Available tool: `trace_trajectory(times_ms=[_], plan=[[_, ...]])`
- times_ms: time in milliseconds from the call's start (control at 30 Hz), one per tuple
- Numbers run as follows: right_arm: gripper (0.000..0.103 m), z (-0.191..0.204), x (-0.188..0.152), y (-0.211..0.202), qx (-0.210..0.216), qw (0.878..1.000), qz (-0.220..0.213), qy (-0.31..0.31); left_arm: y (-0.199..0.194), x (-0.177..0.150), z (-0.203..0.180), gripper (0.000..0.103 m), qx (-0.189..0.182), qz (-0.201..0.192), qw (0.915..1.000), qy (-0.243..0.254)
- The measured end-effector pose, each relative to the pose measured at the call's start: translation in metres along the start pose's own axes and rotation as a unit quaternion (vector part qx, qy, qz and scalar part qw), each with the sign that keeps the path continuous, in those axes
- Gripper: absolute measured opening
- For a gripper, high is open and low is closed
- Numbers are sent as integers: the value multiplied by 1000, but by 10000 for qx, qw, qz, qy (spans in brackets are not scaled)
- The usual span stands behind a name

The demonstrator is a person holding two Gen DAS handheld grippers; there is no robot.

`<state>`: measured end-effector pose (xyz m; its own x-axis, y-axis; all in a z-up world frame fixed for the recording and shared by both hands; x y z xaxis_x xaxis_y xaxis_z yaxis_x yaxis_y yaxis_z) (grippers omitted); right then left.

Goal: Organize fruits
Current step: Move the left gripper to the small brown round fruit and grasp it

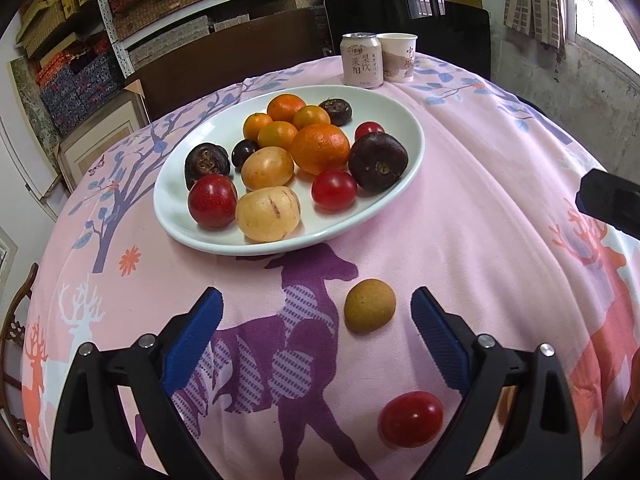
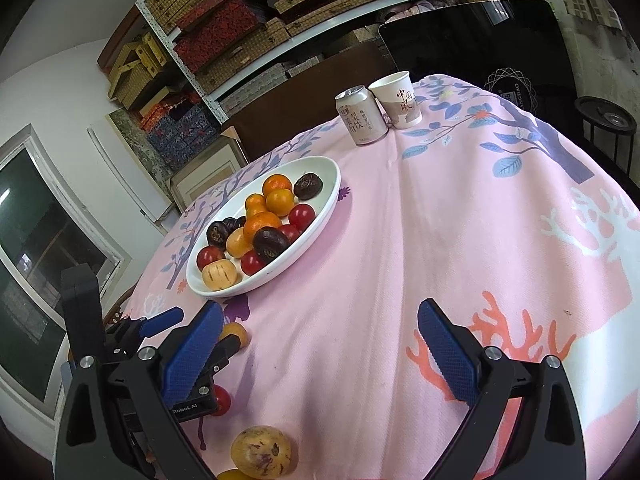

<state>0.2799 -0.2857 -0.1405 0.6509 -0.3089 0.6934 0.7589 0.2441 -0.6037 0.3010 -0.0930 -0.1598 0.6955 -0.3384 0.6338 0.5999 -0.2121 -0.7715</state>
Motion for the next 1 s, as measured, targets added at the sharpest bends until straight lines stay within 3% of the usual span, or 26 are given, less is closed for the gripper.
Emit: trace_trajectory(times_ms=[167, 333, 433, 500, 667, 767, 800, 1000], plan=[[99, -1, 0, 0, 19, 10000, -8, 19, 2, 0, -1, 93, 21, 38, 10000, 60], [99, -1, 0, -1, 20, 10000, 6, 32, 0, 1, -2, 92, -189, -23, 9998, -31], [99, -2, 0, 0, 9, 10000, 29, 47, 4, -1, -3, 76, -374, 95, 9992, -89], [99, -4, 0, 1, -8, 10000, 49, 70, 9, -5, -5, 52, -630, 261, 9976, -136], [99, -4, 0, 1, -10, 10000, 48, 74, 10, -7, -5, 49, -789, 252, 9964, -194], [99, -4, 0, 1, -18, 10000, 60, 75, 11, -8, -12, 30, -1023, 277, 9943, -119], [99, -4, 0, 1, -24, 9999, 65, 76, 11, -8, -14, 28, -1035, 271, 9942, -89], [99, -3, -2, 1, 2, 9999, 101, 45, 5, -10, -11, 27, -940, 165, 9954, -103]])
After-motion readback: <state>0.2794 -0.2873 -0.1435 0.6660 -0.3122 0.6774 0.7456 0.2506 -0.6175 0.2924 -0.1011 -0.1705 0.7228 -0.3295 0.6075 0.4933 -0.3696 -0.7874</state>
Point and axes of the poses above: each gripper's, at about its wrist camera, not at the fingertips, and y roughly the way its jaws point, z to its left, x to its top, the point moved 6 cm from there along y, roughly the way its jaws point, and after that the axes turned 9 degrees about -x, right-handed, at the moved point
